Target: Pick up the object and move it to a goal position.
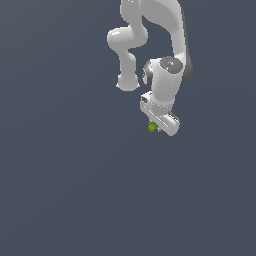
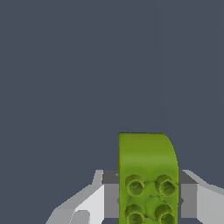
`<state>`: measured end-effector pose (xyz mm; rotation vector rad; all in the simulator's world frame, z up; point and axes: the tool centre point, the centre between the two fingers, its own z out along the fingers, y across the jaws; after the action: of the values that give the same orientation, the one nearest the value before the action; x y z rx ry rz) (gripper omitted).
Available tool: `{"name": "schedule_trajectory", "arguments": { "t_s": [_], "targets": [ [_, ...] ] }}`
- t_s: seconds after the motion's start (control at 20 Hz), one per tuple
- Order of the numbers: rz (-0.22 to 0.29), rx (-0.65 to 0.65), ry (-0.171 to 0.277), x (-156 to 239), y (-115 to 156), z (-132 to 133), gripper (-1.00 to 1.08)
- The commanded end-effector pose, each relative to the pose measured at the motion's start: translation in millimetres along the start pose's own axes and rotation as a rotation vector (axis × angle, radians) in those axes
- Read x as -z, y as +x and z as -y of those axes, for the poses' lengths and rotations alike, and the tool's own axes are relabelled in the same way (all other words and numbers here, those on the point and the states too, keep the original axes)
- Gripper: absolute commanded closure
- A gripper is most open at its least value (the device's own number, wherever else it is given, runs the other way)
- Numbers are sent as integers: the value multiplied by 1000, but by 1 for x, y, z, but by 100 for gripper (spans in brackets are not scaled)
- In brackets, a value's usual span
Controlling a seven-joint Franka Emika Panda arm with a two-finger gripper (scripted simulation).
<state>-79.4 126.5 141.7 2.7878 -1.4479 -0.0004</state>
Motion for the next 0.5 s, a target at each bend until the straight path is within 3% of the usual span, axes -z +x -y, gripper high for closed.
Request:
{"name": "schedule_trajectory", "arguments": {
  "t_s": [0.0, 0.45],
  "targets": [
    [-2, -1, 0, 28, -14, 5, 108],
    [-3, -1, 0, 123, -61, 27, 108]
  ]
}}
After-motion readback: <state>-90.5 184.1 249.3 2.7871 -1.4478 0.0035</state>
